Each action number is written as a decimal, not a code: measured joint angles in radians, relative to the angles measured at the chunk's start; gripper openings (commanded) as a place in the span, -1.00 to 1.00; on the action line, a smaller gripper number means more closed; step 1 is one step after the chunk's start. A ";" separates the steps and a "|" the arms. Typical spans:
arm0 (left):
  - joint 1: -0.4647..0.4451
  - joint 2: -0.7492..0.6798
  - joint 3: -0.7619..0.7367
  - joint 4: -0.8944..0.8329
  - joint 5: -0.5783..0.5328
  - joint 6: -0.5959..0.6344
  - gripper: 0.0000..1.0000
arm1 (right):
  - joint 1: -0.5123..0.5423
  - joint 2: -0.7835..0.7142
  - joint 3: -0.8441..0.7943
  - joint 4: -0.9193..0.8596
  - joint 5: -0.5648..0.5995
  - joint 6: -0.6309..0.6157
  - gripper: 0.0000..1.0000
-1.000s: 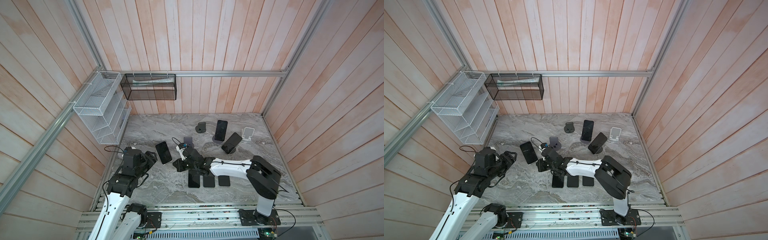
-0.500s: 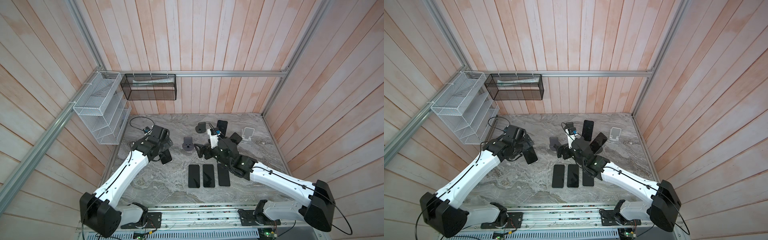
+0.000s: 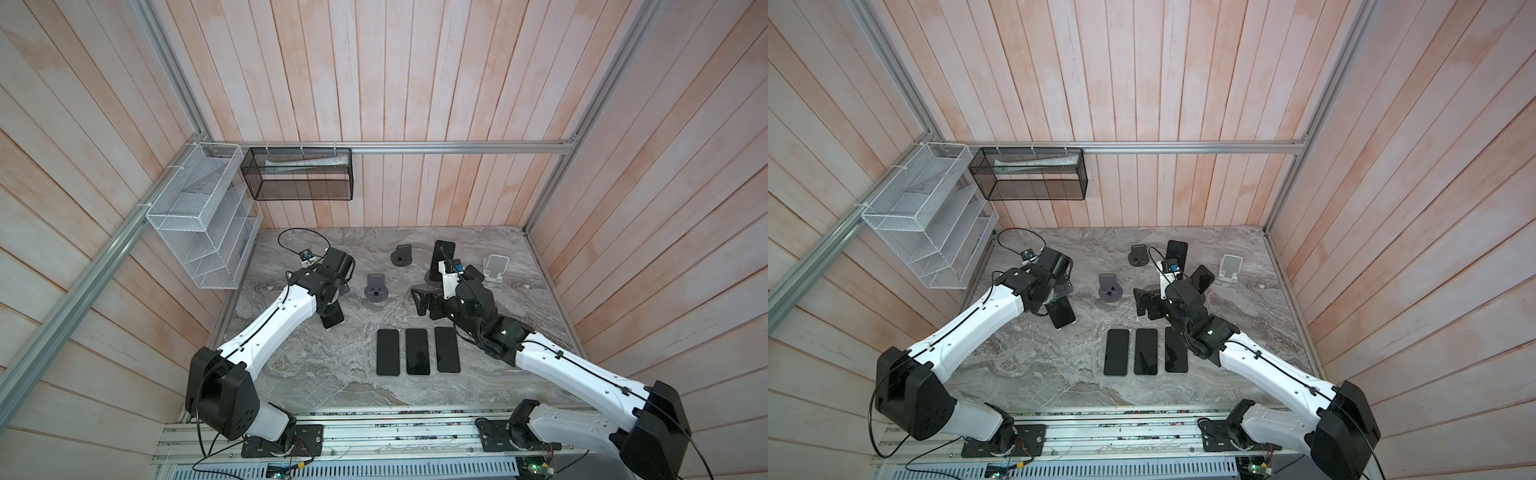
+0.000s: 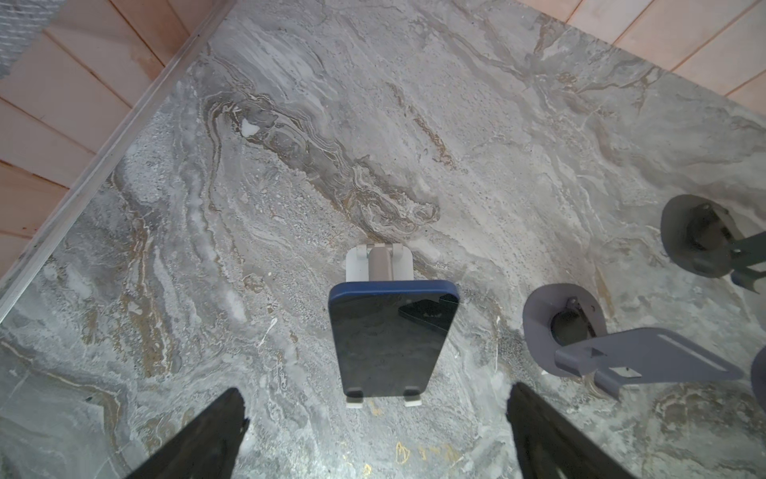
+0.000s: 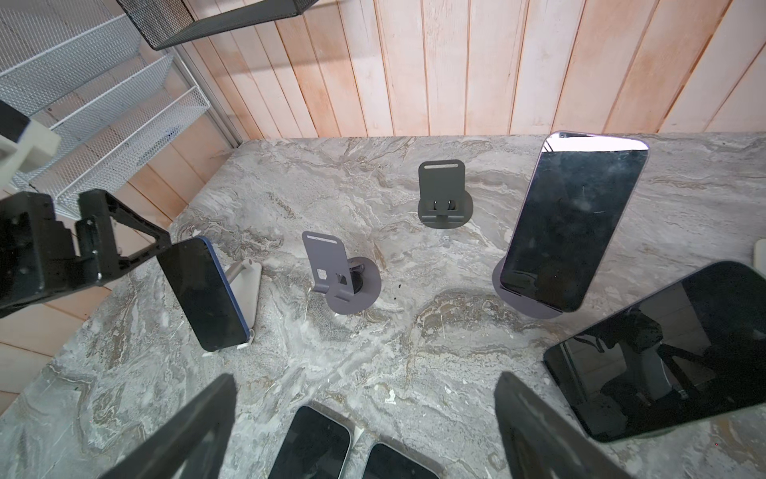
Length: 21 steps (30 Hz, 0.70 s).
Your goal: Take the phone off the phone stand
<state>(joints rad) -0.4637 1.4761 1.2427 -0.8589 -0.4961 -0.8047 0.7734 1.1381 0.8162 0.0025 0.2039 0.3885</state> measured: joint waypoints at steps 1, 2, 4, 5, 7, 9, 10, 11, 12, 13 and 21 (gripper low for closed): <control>0.002 0.000 -0.013 0.019 0.003 0.015 1.00 | 0.000 0.000 0.000 -0.001 0.000 0.000 0.95; 0.006 0.002 -0.019 0.030 0.006 0.026 1.00 | 0.000 0.000 0.000 -0.002 0.000 0.000 0.96; 0.019 0.009 -0.021 0.050 0.013 0.046 1.00 | 0.000 0.001 0.000 -0.002 0.000 0.000 0.96; 0.023 0.014 -0.021 0.060 0.013 0.054 1.00 | 0.000 0.002 0.000 -0.002 0.000 0.000 0.96; 0.032 0.035 -0.021 0.077 0.013 0.069 1.00 | 0.000 0.007 0.000 -0.001 -0.008 0.003 0.95; 0.034 0.058 -0.021 0.091 0.018 0.079 1.00 | 0.000 0.013 0.000 -0.001 -0.023 0.010 0.95; 0.034 0.068 -0.021 0.098 0.020 0.083 1.00 | 0.000 0.016 0.000 0.001 -0.030 0.015 0.96; 0.034 0.076 -0.021 0.103 0.020 0.084 1.00 | 0.000 0.018 0.000 0.003 -0.037 0.021 0.96; 0.034 0.085 -0.021 0.108 0.021 0.084 1.00 | 0.000 0.019 0.000 0.005 -0.045 0.028 0.95; 0.034 0.093 -0.021 0.113 0.020 0.084 1.00 | 0.000 0.021 0.000 0.006 -0.050 0.033 0.95; 0.060 0.122 -0.021 0.141 0.025 0.099 1.00 | -0.003 0.040 0.000 0.018 -0.076 0.057 0.95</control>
<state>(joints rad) -0.4034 1.5986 1.2221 -0.7177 -0.4709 -0.7059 0.7708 1.1782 0.8162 0.0204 0.1284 0.4454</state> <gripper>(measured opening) 0.999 0.978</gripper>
